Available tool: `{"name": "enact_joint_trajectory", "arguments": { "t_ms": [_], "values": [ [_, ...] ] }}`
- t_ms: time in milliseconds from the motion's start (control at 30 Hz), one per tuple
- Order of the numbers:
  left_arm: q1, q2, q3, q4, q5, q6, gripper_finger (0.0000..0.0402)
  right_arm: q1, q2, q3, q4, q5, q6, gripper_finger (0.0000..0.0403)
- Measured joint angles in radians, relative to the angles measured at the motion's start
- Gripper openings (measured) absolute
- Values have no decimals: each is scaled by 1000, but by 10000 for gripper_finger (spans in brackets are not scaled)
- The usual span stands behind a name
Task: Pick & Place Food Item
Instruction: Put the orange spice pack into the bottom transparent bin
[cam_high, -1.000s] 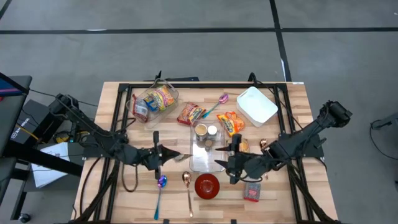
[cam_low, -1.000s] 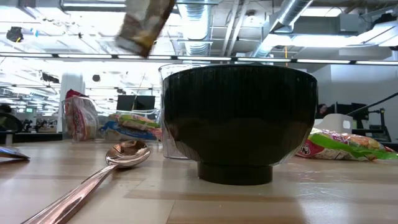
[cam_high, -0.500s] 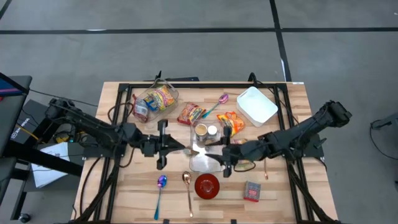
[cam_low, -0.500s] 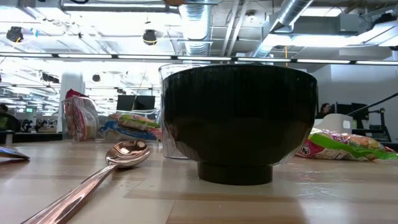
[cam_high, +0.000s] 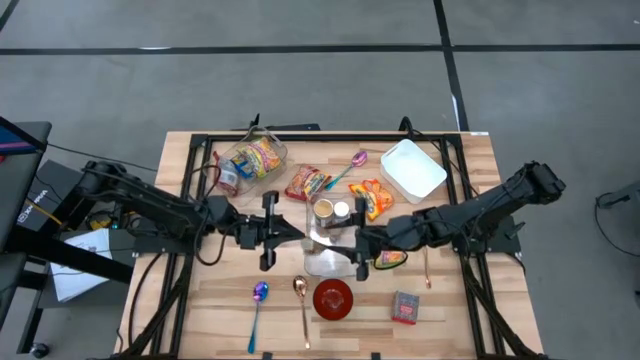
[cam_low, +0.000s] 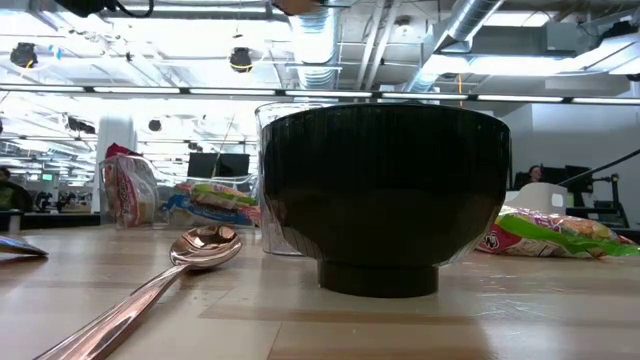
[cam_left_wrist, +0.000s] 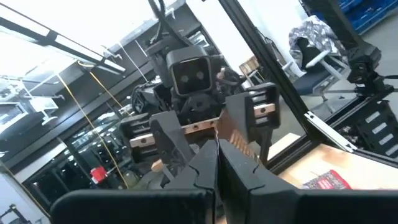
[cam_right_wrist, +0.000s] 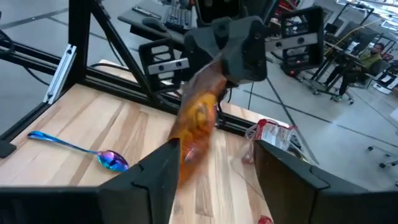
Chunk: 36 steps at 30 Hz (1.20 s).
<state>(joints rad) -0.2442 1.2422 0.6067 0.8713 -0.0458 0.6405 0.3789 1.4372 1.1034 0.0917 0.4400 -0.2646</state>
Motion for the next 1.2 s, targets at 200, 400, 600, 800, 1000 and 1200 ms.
{"name": "enact_joint_trajectory", "arguments": {
  "t_ms": [200,400,600,800,1000,1200],
  "values": [
    [23,42,0,7,0,-2,0,2,0,0,-1,0,2,208],
    [76,64,0,-33,-5,-29,0,34,-33,-1,-43,23,15,208],
    [111,64,0,-73,-6,-58,0,65,-57,-1,-82,93,22,208],
    [121,84,5,-60,30,-81,0,47,-57,-1,-86,111,29,209],
    [120,180,87,-85,32,-93,0,14,-41,0,-119,111,52,209],
    [120,245,149,-123,31,-89,0,-17,-44,0,-224,111,125,209]
  ]
}}
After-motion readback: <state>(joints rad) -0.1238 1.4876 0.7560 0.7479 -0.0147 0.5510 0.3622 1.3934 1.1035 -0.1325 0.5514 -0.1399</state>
